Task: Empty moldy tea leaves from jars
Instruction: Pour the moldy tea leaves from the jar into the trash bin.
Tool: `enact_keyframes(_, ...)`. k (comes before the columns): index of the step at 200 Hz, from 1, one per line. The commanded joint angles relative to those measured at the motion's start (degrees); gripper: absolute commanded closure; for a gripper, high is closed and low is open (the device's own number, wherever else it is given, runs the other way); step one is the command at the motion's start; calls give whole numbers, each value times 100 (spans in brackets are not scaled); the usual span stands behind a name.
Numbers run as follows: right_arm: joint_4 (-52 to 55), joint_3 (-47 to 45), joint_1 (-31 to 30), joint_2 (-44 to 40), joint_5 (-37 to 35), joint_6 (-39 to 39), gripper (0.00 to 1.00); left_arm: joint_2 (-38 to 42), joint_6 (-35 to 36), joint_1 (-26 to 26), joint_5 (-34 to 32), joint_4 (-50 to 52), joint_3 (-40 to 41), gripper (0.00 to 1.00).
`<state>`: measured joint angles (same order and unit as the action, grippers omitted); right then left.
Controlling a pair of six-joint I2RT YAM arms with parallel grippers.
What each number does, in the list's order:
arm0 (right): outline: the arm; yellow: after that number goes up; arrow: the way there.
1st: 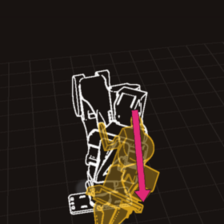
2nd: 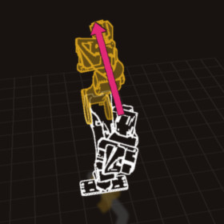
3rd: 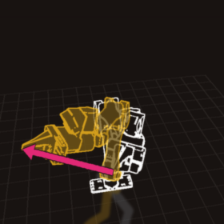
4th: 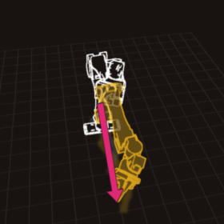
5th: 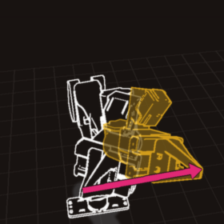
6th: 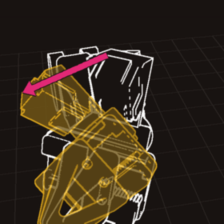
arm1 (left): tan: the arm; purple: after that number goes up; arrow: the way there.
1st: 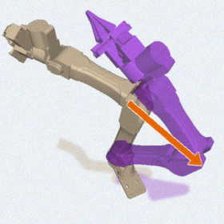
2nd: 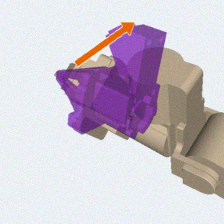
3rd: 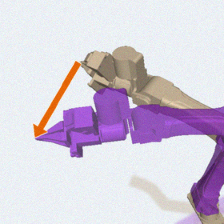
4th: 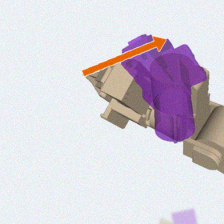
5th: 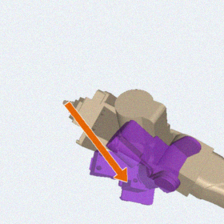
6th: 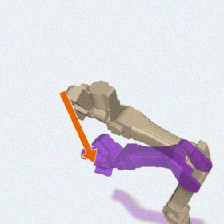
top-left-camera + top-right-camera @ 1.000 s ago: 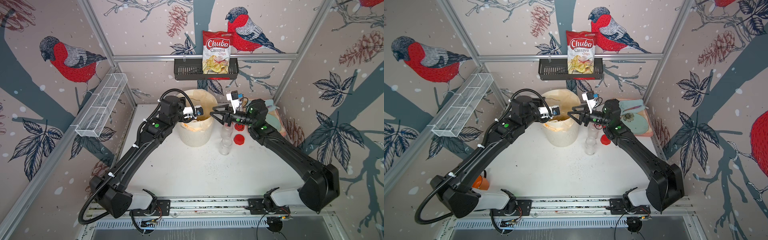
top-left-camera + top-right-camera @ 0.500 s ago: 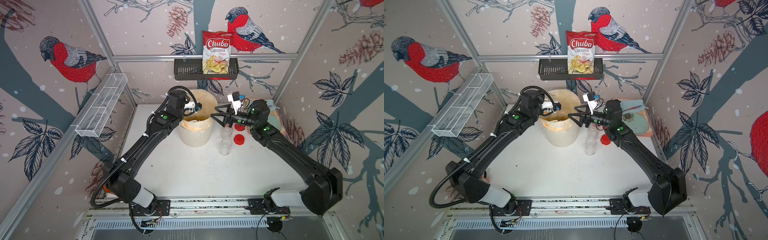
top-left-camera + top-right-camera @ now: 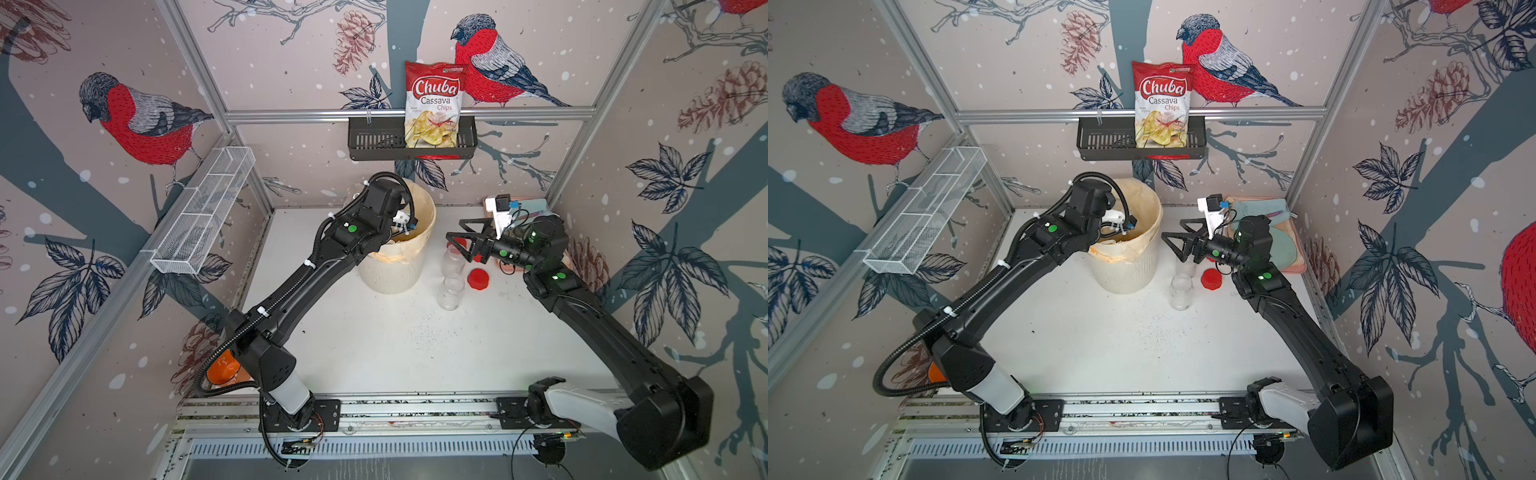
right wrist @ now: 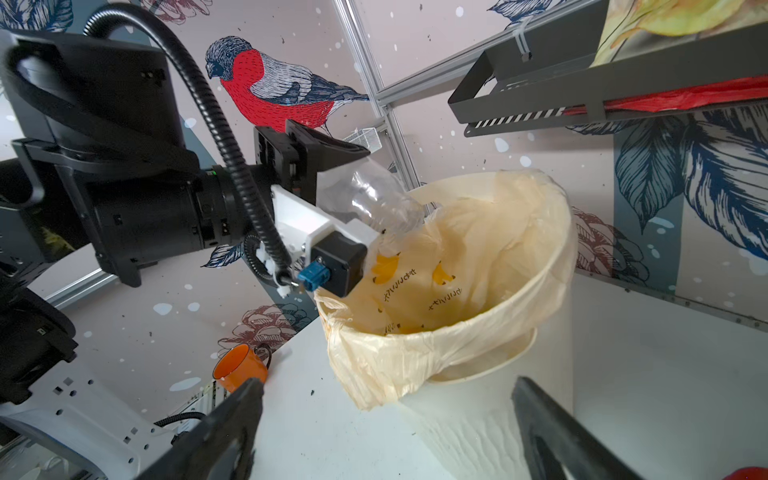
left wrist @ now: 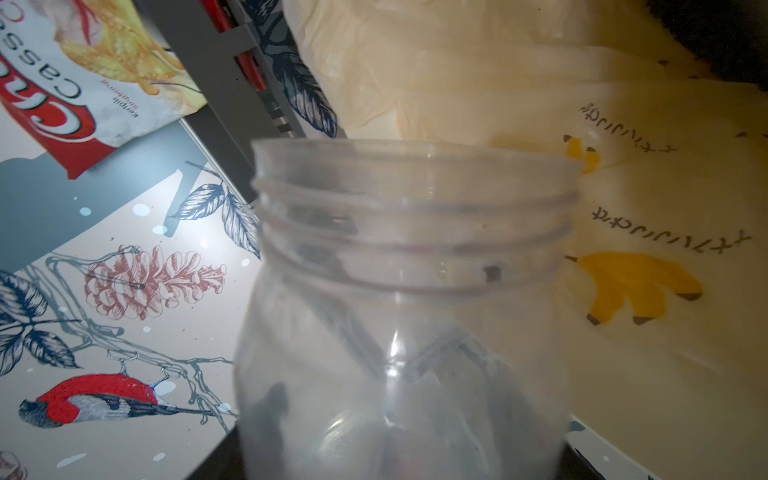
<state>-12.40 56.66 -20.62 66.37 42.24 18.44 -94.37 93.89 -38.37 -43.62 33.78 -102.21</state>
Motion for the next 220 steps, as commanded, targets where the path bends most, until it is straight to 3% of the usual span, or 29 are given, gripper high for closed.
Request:
enact_keyframes(1,-226,-6,21,-45,4,120,6,-160,32,21,-225,215,-384,32)
enact_keyframes(26,-241,3,34,-45,21,154,5,-236,328,-12,-232,115,-809,31)
enact_keyframes(62,-379,-60,50,-53,40,228,5,-53,-96,48,146,148,198,31)
enact_keyframes(112,-374,-32,70,-70,68,242,4,-337,392,35,-56,-85,-580,32)
enact_keyframes(149,-447,-97,75,-35,98,243,5,-213,-255,40,344,-288,-229,34)
enact_keyframes(176,-544,-76,93,72,264,258,8,-71,-1104,108,1319,-61,-518,34)
enact_keyframes(220,-697,117,-39,429,461,166,19,351,-1614,417,1905,-627,310,35)
